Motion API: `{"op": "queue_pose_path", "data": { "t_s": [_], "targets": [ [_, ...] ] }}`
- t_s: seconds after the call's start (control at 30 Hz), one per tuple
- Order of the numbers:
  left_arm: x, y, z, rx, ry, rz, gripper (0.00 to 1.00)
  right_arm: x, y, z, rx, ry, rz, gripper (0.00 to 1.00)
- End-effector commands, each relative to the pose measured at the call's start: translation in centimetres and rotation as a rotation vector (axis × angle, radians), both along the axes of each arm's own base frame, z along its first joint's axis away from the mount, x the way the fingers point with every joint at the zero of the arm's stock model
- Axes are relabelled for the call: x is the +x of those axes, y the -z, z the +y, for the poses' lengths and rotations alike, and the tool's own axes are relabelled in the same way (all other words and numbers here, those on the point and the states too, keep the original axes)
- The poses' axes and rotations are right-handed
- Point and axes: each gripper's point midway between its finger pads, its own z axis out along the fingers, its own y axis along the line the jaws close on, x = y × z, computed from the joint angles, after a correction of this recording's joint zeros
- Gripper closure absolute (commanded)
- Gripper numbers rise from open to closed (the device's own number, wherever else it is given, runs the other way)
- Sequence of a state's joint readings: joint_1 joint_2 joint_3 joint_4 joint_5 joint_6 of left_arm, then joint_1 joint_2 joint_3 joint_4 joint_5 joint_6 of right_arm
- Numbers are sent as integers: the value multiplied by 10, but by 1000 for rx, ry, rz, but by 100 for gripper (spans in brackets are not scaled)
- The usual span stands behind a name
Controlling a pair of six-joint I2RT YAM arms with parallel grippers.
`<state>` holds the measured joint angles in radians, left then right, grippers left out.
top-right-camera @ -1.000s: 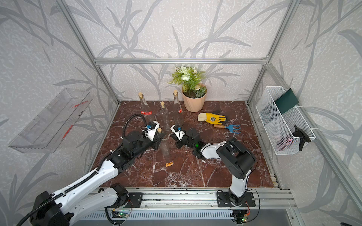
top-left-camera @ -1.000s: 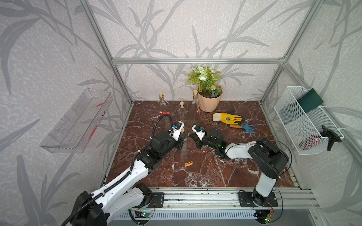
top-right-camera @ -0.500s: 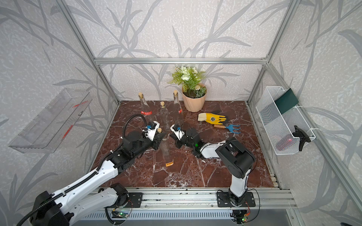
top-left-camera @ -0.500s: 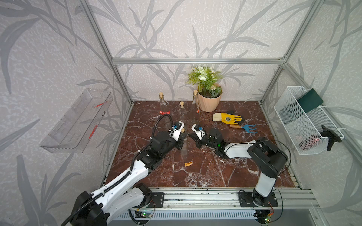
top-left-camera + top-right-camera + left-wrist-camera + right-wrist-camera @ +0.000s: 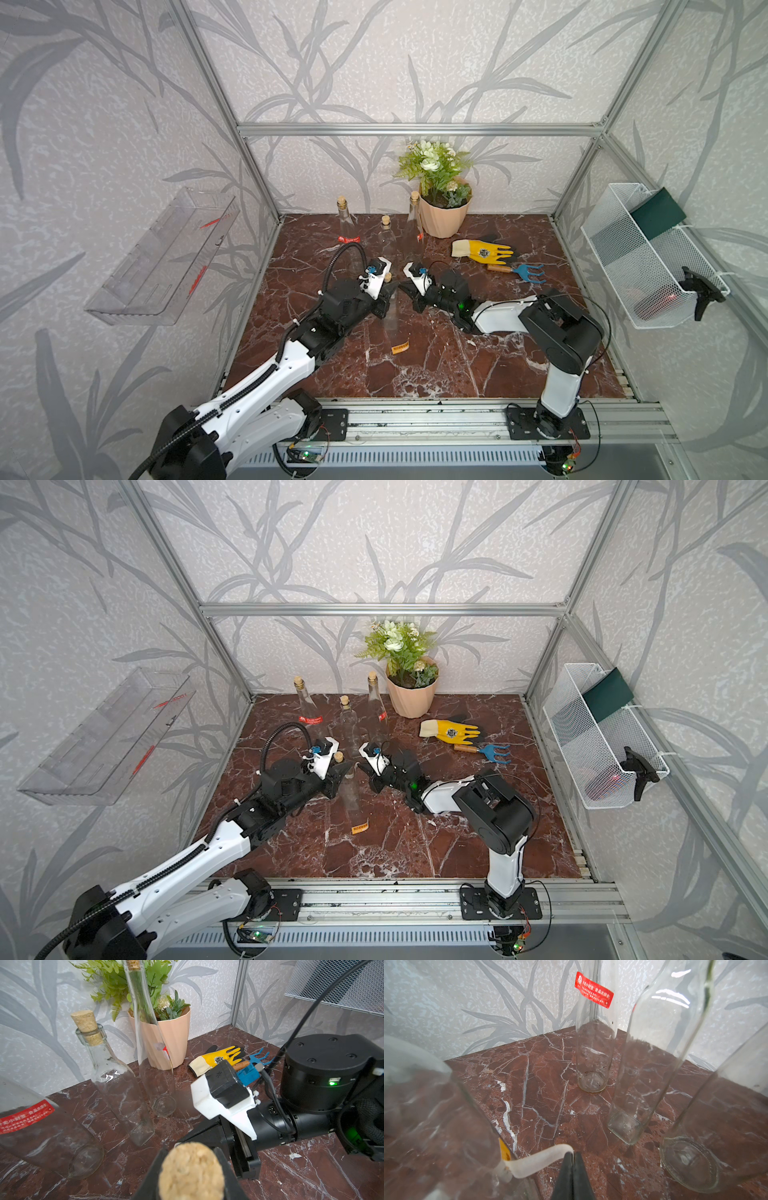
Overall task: Remove the label from the bottle
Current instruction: Tear open the label from the bottle.
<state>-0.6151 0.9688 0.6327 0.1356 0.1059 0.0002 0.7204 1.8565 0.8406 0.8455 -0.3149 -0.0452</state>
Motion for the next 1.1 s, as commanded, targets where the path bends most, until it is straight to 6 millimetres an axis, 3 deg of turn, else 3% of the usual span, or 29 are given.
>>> {"op": "queue_pose_path", "data": {
  "t_s": [0.0,1.07],
  "targets": [
    [-7,13,0,21,14,32,100,7,-9,4,20,4,-15,100],
    [-10,13,-1,31,19,28,100,16,-6,12,12,-1,-18,100]
  ]
}}
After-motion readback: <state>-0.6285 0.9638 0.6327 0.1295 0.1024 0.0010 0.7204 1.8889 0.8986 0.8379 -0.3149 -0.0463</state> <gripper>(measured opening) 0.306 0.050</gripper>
